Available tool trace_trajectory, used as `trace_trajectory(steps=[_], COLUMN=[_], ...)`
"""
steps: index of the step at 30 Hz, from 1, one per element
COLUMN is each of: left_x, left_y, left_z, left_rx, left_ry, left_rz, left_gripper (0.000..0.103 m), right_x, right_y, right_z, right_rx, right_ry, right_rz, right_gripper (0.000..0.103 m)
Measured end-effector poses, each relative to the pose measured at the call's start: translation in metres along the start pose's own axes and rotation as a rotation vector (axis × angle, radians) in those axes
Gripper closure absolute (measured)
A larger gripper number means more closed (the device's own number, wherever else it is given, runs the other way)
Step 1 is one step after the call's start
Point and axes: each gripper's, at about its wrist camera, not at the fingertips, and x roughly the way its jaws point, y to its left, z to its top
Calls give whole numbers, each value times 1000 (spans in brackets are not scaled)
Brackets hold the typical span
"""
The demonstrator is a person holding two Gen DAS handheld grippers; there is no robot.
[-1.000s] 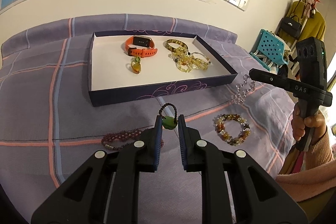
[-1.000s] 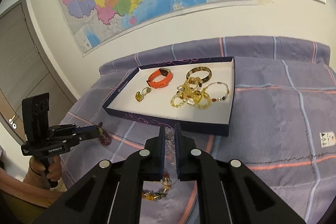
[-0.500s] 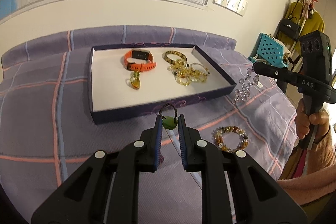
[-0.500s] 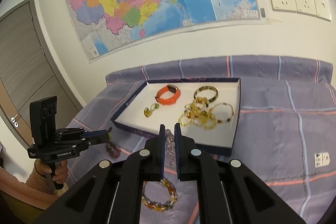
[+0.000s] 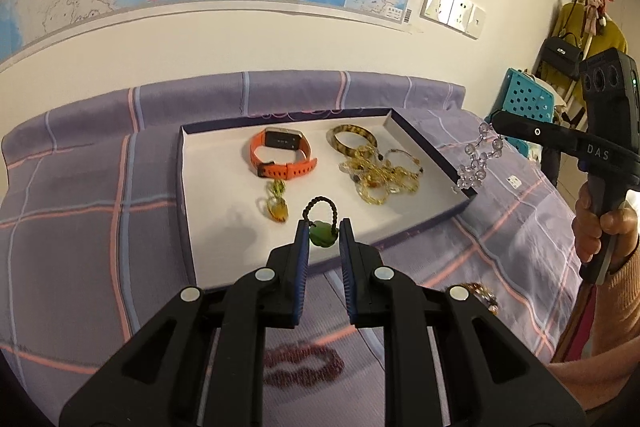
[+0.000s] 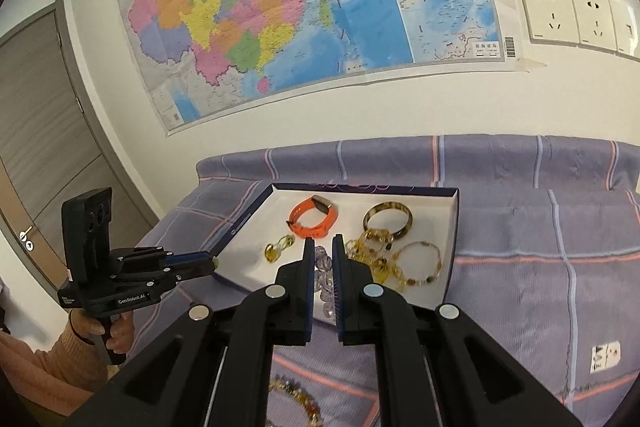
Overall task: Organize jewelry
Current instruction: 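Carry the charm and crystal bracelet into the tray and open both tools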
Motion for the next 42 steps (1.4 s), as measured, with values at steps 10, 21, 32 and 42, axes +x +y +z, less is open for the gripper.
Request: trace_trajectory(steps=[10, 21, 32, 42], left_x=[31, 65, 86, 90], left_y=[5, 10, 30, 33], left_z=[11, 9, 13, 17], left_rx=[26, 41, -25, -45], left_ry=[56, 142, 192, 186], left_rz=[21, 36, 35, 60], left_gripper=[87, 87, 87, 84], right_x=[40, 78, 102, 113], right_y=[-11, -19, -33, -42], right_z=[5, 2, 4, -4], right_rx=[21, 39, 75, 104], right_ry=[47, 105, 134, 159], right_rz=[-6, -30, -54, -79], right_gripper=[96, 96, 96, 93])
